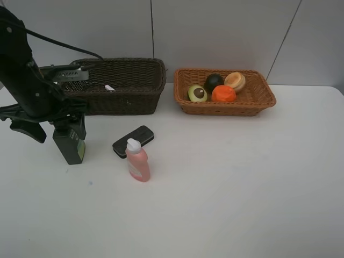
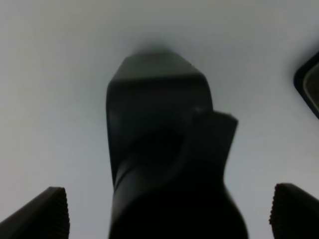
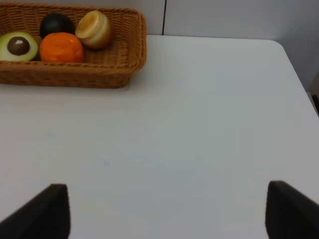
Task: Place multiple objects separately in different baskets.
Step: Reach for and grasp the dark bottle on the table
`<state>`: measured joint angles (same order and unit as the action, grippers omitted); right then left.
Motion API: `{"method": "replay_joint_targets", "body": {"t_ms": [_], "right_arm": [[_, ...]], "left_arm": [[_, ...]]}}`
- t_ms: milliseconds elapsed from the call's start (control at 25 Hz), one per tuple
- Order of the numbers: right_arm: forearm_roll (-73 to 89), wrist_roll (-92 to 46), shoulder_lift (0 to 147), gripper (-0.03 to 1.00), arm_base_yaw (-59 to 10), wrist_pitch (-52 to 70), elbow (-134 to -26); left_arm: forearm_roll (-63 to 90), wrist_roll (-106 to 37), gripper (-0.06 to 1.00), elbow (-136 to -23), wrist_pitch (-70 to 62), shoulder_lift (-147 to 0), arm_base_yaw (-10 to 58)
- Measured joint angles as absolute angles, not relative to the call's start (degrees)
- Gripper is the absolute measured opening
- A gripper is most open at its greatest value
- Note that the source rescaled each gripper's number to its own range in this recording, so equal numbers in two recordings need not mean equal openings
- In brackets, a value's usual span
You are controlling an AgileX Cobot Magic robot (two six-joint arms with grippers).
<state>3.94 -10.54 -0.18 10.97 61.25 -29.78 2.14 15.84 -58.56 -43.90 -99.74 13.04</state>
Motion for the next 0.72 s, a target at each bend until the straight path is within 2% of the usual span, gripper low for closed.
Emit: {"method": "replay_joint_targets", "body": {"t_ms": [720], "right_arm": [[3.9, -10.5, -0.2, 0.99, 11.0, 61.3, -29.8]], "left_arm": [[1.7, 15.8, 1.00, -58.8, -40.7, -104.2, 13.0]]}}
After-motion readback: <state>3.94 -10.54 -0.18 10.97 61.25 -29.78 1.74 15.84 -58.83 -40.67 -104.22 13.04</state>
